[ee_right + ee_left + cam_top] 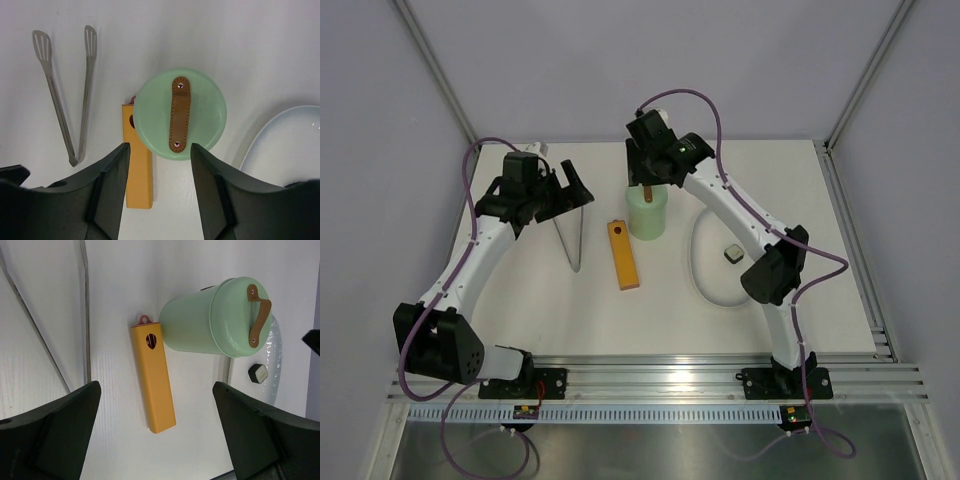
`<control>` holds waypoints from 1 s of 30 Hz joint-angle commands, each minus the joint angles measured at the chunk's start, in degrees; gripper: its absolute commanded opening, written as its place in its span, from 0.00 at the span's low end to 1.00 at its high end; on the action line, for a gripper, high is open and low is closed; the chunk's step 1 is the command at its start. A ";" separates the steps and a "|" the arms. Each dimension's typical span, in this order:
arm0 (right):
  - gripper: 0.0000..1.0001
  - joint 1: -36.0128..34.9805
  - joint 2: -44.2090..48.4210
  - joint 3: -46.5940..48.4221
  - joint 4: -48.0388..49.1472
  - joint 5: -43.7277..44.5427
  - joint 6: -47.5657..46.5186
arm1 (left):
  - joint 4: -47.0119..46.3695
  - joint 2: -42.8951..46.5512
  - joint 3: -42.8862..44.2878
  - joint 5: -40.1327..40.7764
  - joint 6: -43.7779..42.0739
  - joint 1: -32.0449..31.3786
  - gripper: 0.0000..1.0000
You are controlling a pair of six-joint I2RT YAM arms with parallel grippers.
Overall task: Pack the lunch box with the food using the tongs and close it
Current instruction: Close the box lid on the packing box, then reset both arms
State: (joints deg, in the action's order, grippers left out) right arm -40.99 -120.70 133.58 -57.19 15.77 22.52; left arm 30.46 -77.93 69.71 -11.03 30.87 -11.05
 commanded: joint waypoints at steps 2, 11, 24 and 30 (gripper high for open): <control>0.59 -0.58 -5.32 -2.36 -1.60 -0.39 0.06 | -1.36 2.34 -0.89 1.10 -0.37 0.24 0.99; 0.60 -0.67 -3.67 1.07 -4.60 2.68 -0.37 | -1.45 2.52 -1.60 0.92 -0.29 0.24 0.99; 0.88 2.40 26.54 -27.82 7.44 20.52 4.89 | 0.83 5.42 0.33 1.10 -0.81 0.15 0.99; 0.99 10.91 43.06 -50.50 9.38 18.69 13.06 | 2.15 7.44 1.04 1.36 -1.25 0.24 0.99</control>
State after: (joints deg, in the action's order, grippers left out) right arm -33.89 -83.22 89.91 -49.52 32.62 30.00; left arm 32.77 -72.99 68.23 -10.66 30.81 -11.05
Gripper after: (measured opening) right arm 0.988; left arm 0.988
